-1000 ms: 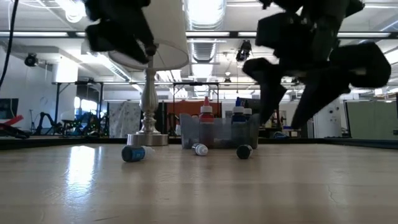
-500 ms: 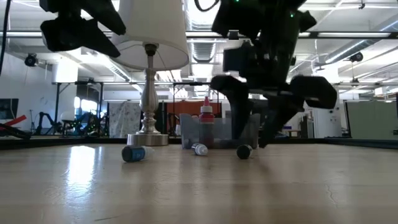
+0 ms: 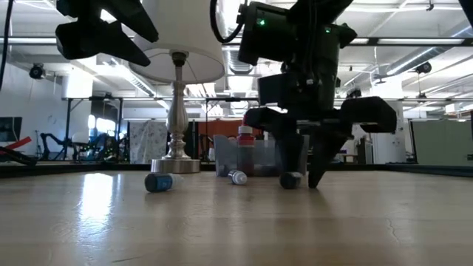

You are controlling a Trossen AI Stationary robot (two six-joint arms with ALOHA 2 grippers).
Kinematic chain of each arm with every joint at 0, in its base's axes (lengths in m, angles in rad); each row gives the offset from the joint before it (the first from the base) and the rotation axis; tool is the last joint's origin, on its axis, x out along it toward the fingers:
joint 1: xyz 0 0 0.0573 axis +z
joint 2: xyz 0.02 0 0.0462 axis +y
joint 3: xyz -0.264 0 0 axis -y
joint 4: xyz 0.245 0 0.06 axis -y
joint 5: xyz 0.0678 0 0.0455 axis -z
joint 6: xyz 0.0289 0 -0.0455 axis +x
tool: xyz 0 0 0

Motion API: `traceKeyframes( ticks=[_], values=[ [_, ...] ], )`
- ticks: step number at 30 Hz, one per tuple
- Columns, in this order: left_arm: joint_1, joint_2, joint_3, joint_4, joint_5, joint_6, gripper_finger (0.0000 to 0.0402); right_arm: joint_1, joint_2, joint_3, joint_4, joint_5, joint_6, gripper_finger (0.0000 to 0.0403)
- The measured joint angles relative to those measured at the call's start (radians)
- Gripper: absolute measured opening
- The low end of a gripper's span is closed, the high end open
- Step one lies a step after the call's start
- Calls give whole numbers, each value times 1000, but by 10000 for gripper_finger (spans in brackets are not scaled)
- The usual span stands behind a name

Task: Pick & Place food coloring
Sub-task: Put the right small black food coloring bottle into the bin, then put the small light blue food coloring bottle into the bin

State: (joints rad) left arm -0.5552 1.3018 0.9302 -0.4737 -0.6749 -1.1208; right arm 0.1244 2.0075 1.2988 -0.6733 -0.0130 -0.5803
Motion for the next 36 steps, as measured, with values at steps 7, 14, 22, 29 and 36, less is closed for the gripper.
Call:
traceKeyframes(
  ticks=[7, 14, 22, 29, 36],
  values=[
    [0, 0, 0, -1, -7, 15, 183, -31, -16, 7, -11, 1, 70, 51],
    [0, 1, 0, -13, -6, 28, 183, -73, -257, 30, -34, 179, 282, 52],
    [24, 1, -13, -187, -8, 21, 183, -364, -384, 59, -23, 216, 495, 61],
    [32, 1, -35, -241, 3, 28, 183, -481, -305, 89, 11, 56, 550, 86],
    [33, 2, 5, -234, 5, 28, 183, -477, -296, 128, -3, 65, 544, 147]
  ],
)
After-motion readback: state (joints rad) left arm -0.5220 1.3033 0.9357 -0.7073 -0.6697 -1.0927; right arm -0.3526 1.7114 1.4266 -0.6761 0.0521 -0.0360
